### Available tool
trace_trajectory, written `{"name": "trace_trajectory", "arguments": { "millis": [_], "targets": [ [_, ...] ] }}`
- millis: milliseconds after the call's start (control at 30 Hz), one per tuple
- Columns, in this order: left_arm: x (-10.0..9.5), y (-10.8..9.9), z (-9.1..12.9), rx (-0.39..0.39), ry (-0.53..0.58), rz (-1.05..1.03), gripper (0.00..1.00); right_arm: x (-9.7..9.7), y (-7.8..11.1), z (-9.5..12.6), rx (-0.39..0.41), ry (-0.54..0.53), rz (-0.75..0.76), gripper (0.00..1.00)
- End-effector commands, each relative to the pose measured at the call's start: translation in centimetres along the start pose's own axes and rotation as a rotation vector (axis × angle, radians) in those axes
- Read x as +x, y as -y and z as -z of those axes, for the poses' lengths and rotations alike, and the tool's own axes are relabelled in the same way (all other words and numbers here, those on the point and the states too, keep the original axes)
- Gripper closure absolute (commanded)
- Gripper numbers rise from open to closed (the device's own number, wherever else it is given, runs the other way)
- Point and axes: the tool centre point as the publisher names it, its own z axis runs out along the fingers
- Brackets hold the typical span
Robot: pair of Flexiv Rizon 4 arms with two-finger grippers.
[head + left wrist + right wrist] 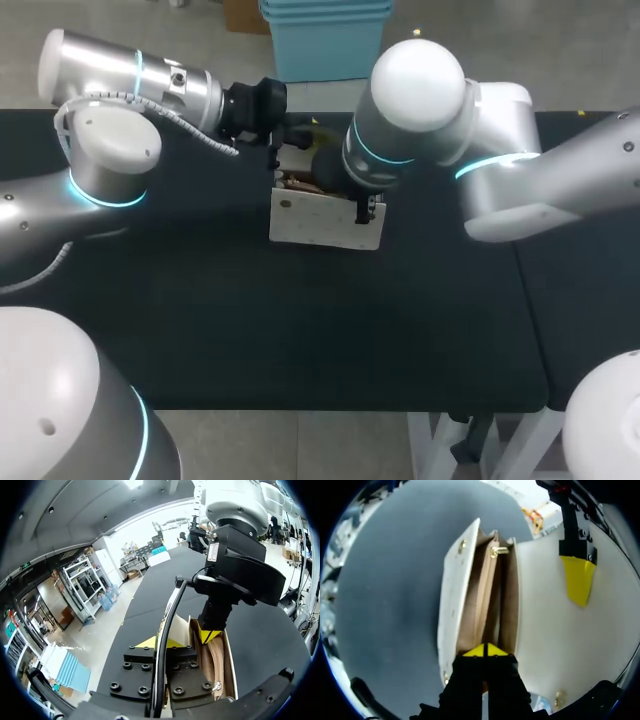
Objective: Pick up the bag, open it, inspect its contents, close it, and place it on the opposite side
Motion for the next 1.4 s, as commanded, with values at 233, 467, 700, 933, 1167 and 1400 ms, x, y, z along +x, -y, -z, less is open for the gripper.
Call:
{"name": "trace_trajectory", "arguments": {
  "millis": [233,467,700,933,1167,1400],
  "targets": [
    [0.7,1.0,-0.4,0.033,-0.026,0.002,1.00,0.0,-0.8,-1.0,0.011,0.010,-0.016,1.00],
    [1.0,0.8,-0.3,0.041,-0.053,0.011,1.00,-1.1,-0.7,-1.9,0.011,-0.004,-0.035,1.00],
    [1.0,0.8,-0.1,0.049,-0.062,0.011,1.00,-1.6,-0.5,-2.8,0.028,-0.034,-0.030,1.00],
    [0.8,0.4,-0.1,0.045,-0.053,0.008,1.00,-1.1,0.0,-3.0,0.037,-0.036,-0.045,1.00],
    [0.6,0.0,-0.3,0.048,-0.060,0.027,1.00,-0.8,0.0,-2.6,0.034,-0.022,-0.051,1.00],
    [0.6,-0.1,-0.2,0.061,-0.052,0.006,1.00,-0.4,-0.1,-3.2,0.029,-0.077,-0.044,0.77]
  ]
}}
